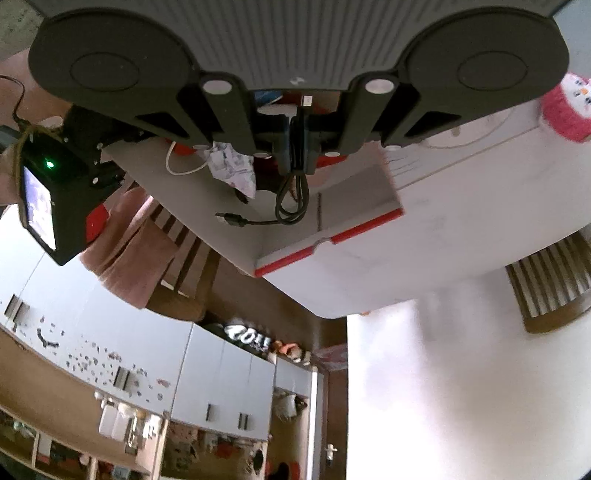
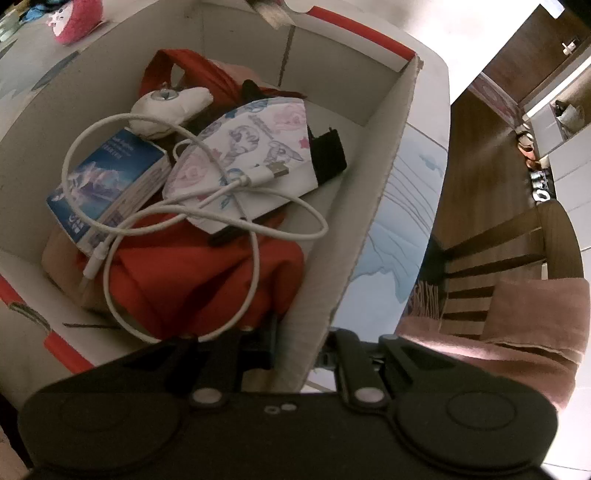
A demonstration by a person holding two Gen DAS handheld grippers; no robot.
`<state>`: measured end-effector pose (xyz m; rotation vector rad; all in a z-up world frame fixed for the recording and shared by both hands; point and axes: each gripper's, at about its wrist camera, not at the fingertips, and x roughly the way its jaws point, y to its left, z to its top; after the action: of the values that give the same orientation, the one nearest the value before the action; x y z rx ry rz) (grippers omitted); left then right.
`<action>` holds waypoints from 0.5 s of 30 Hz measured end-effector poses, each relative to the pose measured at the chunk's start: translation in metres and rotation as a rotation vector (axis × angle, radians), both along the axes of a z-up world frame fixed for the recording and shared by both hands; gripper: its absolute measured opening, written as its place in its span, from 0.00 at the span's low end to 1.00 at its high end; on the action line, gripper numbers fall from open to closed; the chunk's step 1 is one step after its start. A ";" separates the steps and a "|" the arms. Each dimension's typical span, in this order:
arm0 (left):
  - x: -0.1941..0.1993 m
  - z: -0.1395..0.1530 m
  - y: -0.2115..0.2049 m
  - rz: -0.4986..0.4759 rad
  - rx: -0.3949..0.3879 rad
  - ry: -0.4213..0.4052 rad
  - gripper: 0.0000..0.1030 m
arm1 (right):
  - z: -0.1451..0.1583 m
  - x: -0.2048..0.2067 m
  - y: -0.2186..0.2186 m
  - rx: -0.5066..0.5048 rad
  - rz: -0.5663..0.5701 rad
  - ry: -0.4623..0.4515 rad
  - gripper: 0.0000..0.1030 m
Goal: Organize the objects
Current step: 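Carry the black cable with the left gripper over the box, then lower the black cable into the box and open the left gripper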
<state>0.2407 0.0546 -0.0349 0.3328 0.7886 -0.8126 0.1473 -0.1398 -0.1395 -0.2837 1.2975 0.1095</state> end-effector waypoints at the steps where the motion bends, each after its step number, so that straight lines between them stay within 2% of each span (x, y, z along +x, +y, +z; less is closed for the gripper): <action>1: 0.001 -0.003 -0.006 -0.002 0.010 -0.005 0.05 | 0.000 0.000 0.000 0.000 0.003 0.000 0.11; 11: 0.020 -0.034 -0.054 -0.018 0.060 -0.004 0.05 | -0.001 0.001 -0.001 0.003 0.009 0.000 0.11; 15: 0.028 -0.051 -0.072 -0.024 0.106 0.012 0.05 | -0.003 0.002 0.000 0.002 -0.002 -0.001 0.11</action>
<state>0.2683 -0.0174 -0.0860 0.4327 0.8422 -0.7971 0.1492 -0.1402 -0.1423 -0.2810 1.2962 0.1087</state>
